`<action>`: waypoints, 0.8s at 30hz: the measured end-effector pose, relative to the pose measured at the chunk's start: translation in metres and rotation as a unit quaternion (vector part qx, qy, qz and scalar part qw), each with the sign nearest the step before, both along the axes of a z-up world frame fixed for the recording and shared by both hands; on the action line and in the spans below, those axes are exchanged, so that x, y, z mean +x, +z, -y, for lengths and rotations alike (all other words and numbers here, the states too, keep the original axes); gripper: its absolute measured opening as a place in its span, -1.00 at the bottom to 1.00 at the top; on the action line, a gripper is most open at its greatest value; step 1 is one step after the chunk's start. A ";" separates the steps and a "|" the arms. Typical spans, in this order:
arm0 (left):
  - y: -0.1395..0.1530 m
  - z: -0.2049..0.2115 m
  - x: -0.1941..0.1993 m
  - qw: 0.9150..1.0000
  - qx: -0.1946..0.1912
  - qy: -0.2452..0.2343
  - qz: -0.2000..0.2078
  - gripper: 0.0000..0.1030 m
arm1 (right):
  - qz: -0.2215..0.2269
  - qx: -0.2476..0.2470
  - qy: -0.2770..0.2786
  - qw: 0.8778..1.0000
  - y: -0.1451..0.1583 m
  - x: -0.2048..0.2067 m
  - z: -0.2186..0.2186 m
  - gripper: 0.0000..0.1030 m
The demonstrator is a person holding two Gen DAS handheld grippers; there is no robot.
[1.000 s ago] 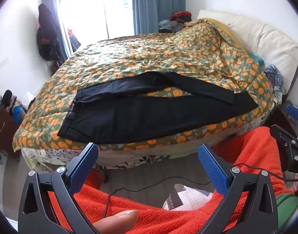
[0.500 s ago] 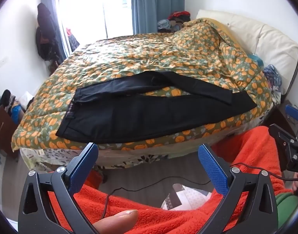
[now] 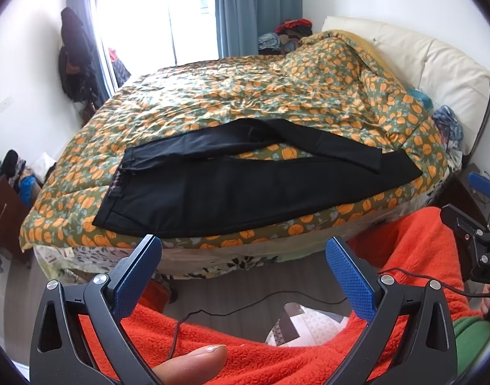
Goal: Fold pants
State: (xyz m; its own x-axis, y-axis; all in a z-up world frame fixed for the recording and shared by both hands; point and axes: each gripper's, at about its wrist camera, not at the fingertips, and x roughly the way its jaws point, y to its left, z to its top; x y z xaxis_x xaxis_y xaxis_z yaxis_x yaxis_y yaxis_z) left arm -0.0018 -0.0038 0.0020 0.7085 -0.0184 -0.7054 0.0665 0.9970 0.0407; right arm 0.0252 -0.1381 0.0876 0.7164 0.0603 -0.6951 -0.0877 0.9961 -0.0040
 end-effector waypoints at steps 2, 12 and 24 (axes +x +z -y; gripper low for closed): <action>0.000 0.000 0.000 1.000 0.000 0.000 0.000 0.99 | 0.000 0.000 -0.001 1.000 0.000 -0.001 0.000 0.99; 0.000 -0.003 0.003 1.000 0.003 0.007 -0.007 0.99 | -0.004 0.000 0.000 1.000 -0.003 0.001 0.000 0.99; 0.000 -0.006 0.001 1.000 0.009 0.011 -0.001 0.99 | -0.014 -0.006 0.015 1.000 -0.008 0.006 -0.008 0.99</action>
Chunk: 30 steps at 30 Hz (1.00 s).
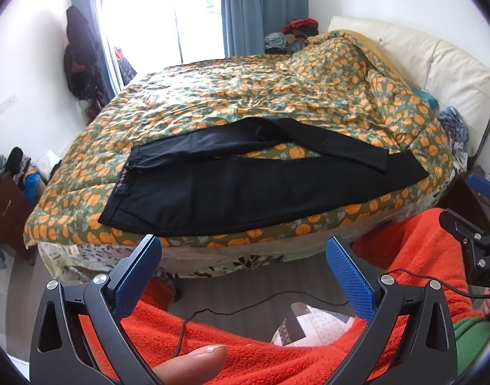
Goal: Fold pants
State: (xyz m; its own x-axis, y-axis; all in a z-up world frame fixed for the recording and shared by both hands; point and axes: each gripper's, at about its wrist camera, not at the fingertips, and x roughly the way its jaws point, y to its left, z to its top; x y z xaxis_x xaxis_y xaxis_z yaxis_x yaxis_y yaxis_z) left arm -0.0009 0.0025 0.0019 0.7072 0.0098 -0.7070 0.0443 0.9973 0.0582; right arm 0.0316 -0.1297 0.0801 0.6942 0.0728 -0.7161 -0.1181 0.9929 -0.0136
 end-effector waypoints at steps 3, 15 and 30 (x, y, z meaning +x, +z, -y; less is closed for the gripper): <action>0.000 0.005 0.000 1.000 0.006 -0.004 0.001 0.99 | -0.003 0.001 0.006 1.000 -0.002 0.001 -0.001 0.99; 0.002 0.016 -0.001 0.999 0.032 -0.012 0.011 0.99 | -0.012 -0.002 0.021 1.000 -0.006 0.005 -0.007 0.99; 0.001 0.020 -0.002 0.999 0.037 -0.012 0.011 0.99 | -0.017 -0.011 0.044 0.999 -0.013 0.005 -0.015 0.99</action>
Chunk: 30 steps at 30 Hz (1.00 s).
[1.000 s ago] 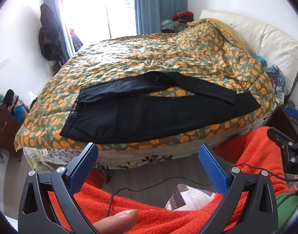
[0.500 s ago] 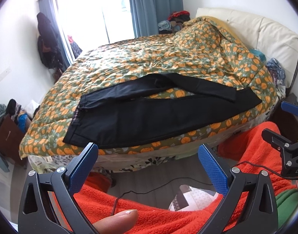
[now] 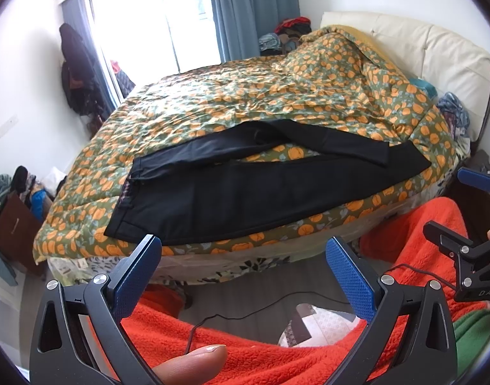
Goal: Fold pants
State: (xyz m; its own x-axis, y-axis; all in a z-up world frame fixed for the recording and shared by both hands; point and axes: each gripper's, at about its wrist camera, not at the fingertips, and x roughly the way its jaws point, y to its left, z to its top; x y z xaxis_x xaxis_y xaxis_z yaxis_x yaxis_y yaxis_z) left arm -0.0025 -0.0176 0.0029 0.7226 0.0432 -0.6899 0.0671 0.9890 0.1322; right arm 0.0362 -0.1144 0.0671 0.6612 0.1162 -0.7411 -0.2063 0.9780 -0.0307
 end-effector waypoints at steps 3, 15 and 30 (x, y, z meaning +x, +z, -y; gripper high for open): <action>-0.001 -0.003 0.000 1.000 -0.001 0.001 -0.001 0.99 | 0.000 -0.002 0.002 1.000 -0.001 0.000 -0.002 0.99; -0.001 -0.003 0.000 1.000 -0.001 0.001 -0.001 0.99 | 0.000 -0.006 0.006 1.000 -0.003 0.000 -0.003 0.99; -0.005 -0.005 0.000 1.000 -0.002 0.001 -0.006 0.99 | 0.002 -0.008 0.009 1.000 -0.005 -0.001 -0.005 0.99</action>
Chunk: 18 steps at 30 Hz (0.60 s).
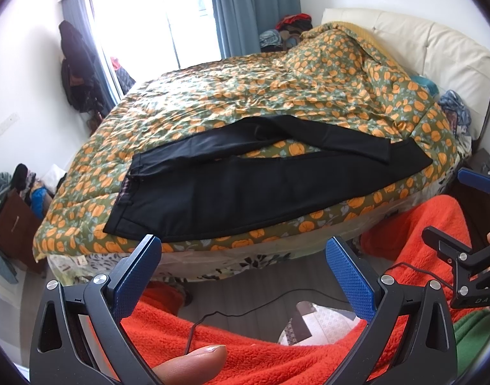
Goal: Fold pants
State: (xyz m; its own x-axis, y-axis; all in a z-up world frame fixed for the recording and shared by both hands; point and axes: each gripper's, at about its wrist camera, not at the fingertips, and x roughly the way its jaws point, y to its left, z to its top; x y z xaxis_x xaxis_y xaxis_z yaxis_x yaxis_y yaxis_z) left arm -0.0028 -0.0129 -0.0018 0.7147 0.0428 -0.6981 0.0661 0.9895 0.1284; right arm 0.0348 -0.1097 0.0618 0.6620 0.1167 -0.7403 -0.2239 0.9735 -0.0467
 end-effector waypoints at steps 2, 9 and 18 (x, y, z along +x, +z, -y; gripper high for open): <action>0.000 -0.001 0.000 1.000 0.000 -0.001 0.003 0.99 | 0.001 -0.002 0.000 1.000 -0.001 0.000 -0.001 0.99; 0.000 -0.004 0.000 1.000 -0.005 0.004 -0.002 0.99 | 0.002 -0.004 -0.002 1.000 -0.002 0.000 0.000 0.99; -0.002 0.001 0.029 0.999 -0.016 0.026 -0.033 0.99 | 0.038 0.021 0.013 0.999 0.000 0.022 -0.001 0.99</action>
